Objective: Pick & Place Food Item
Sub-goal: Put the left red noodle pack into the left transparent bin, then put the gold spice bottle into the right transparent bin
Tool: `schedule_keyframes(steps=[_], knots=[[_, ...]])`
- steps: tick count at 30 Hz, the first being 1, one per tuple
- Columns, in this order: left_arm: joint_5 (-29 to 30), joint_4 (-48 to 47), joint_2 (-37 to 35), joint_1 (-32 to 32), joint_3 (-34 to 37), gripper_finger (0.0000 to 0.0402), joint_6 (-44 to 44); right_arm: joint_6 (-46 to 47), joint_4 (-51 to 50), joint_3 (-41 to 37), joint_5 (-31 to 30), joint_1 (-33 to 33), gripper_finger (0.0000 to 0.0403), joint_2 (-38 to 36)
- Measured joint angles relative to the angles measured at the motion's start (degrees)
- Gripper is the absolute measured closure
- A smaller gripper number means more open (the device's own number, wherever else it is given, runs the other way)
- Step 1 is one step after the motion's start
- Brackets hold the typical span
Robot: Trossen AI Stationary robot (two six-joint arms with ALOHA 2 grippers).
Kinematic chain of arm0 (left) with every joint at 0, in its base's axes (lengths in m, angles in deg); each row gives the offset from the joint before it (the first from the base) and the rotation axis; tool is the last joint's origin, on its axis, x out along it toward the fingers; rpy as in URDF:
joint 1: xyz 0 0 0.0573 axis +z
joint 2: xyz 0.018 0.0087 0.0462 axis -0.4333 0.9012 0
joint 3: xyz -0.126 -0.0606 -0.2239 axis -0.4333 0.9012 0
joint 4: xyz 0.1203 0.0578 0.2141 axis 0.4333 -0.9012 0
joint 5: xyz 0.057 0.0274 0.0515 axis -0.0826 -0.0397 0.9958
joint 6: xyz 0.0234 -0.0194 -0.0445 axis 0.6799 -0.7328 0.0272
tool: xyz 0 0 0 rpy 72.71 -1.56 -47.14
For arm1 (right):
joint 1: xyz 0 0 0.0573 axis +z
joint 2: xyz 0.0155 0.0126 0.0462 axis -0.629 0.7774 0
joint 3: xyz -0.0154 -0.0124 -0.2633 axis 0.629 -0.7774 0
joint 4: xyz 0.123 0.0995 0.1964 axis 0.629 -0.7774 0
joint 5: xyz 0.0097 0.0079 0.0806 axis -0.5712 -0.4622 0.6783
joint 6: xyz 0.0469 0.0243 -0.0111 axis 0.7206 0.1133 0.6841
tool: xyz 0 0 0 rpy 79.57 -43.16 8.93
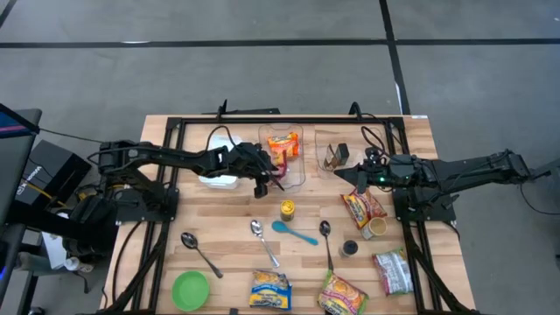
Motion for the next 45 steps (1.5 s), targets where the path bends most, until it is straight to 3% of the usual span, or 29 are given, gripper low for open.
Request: schedule_keyframes(steps=[10,16,26,34,45], knots=[[-0.17,2.43,-0.77,0.0,-0.08,0.0223,-1.59,0.0,0.0,0.0,0.03,0.02,0.0403,-0.02],[-0.16,2.04,-2.28,0.04,-0.01,0.0211,-6.05,0.0,0.0,0.0,0.03,0.0,0.0403,-0.02],[-0.14,1.47,-12.8,0.04,-0.04,0.0247,-13.57,-0.03,0.0,-0.01,0.02,0.0,0.0403,-0.02],[-0.16,-0.66,-23.08,-0.52,-0.01,0.028,-25.14,-0.13,0.0,0.0,0.01,0.0,0.0403,-0.02],[-4.56,-0.97,-33.05,-8.69,-0.01,0.0322,-25.23,-0.13,0.0,-0.01,-0.01,0.01,0.0403,-0.02]])
